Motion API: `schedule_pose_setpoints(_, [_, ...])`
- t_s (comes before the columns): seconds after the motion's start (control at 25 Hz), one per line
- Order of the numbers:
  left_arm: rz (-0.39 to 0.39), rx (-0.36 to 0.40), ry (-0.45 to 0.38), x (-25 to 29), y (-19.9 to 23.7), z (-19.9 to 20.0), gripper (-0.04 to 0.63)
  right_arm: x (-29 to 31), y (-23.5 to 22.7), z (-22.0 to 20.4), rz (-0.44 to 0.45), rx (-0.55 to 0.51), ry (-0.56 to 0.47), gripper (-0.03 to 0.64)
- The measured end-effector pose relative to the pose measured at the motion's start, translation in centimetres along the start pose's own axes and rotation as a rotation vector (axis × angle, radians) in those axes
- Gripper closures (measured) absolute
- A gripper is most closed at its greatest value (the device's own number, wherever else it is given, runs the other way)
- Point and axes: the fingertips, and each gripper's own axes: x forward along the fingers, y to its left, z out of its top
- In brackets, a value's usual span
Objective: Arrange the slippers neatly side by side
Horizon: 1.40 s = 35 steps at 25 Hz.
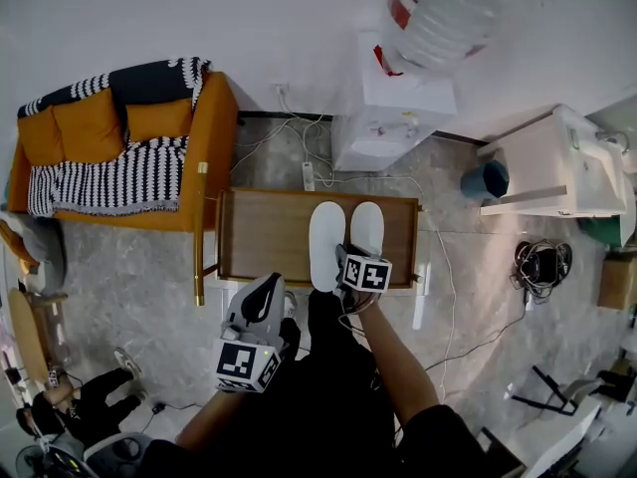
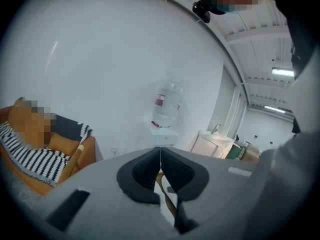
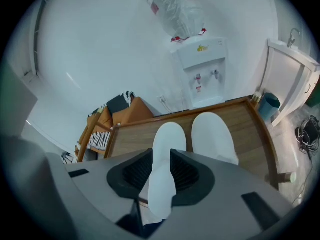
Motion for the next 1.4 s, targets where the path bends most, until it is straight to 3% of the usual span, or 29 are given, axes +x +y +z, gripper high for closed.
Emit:
schedule_pose_setpoints(0.32, [-0.048, 0.025, -0.052, -0.7, -2.1, 1.7, 0.578, -8.7, 0.3, 5.7, 0.011, -0.007, -0.212, 0.554])
schedule_pose_setpoints(0.64, [-0.110, 0.065, -0.099, -1.8, -4.4, 3.3, 0.578, -16.9, 1.5, 8.2, -0.015, -0.070, -0.393, 0.586])
schedule_pose_setpoints(0.92, [-0.145, 0.077, -0.113, -3.0, -6.3, 3.6, 0.578, -23.6, 3.4, 7.9, -0.043, -0.126, -0.534, 0.595])
schedule_pose_setpoints(1.4, [-0.157, 0.089, -0.112, -4.4, -8.1, 3.0, 0.578, -32.8, 8.9, 4.7, -0.007, -0.216, -0.718, 0.604])
